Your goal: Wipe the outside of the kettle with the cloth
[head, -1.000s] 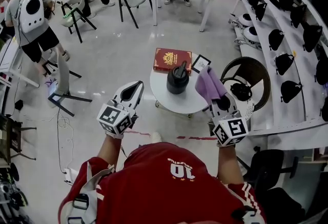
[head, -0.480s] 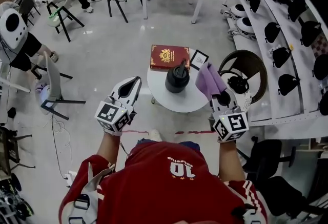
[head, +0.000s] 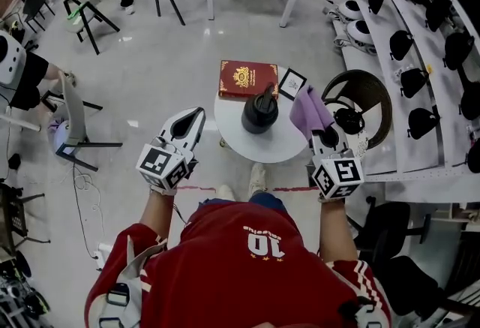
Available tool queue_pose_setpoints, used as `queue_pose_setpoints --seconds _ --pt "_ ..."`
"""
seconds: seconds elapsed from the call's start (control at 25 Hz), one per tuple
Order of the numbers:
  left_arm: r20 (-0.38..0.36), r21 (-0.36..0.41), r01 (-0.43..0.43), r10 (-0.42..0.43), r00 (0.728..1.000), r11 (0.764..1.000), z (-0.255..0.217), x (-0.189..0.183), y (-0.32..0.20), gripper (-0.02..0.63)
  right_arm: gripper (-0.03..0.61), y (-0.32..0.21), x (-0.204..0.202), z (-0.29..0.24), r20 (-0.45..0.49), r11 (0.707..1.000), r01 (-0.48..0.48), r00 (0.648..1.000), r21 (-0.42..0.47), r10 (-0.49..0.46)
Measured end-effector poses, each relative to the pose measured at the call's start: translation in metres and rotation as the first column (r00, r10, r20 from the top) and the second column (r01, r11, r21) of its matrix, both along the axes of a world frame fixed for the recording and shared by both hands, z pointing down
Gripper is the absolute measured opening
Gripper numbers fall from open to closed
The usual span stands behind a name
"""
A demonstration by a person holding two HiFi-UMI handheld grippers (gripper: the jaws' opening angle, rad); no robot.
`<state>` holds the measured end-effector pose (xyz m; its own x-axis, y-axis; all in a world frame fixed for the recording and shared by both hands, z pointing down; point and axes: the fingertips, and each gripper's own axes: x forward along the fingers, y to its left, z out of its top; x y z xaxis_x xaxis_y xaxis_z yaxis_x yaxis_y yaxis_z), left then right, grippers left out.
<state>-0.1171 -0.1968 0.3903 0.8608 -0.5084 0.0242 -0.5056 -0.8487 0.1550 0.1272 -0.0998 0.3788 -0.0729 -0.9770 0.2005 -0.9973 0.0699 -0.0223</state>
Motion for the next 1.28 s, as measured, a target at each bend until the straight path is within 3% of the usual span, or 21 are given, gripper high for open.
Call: queue_pose_setpoints --seconds 0.32,0.72,1.28 --pt "0.03 0.034 0.004 -0.005 1.0 0.999 -0.004 0.019 -0.012 0.008 0.049 -0.023 0.021 0.017 0.003 1.0 0.006 1.0 -0.003 -0.006" --pt "0.062 0.024 0.009 -0.01 0.998 1.0 0.005 0.044 -0.024 0.008 0.049 -0.057 0.05 0.059 0.011 0.997 0.013 1.0 -0.077 -0.012" --pt "0.072 -0.032 0.079 -0.076 0.995 0.996 0.034 0.027 -0.023 0.008 0.049 -0.104 0.048 0.146 0.056 0.969 0.033 0.998 -0.244 -0.02"
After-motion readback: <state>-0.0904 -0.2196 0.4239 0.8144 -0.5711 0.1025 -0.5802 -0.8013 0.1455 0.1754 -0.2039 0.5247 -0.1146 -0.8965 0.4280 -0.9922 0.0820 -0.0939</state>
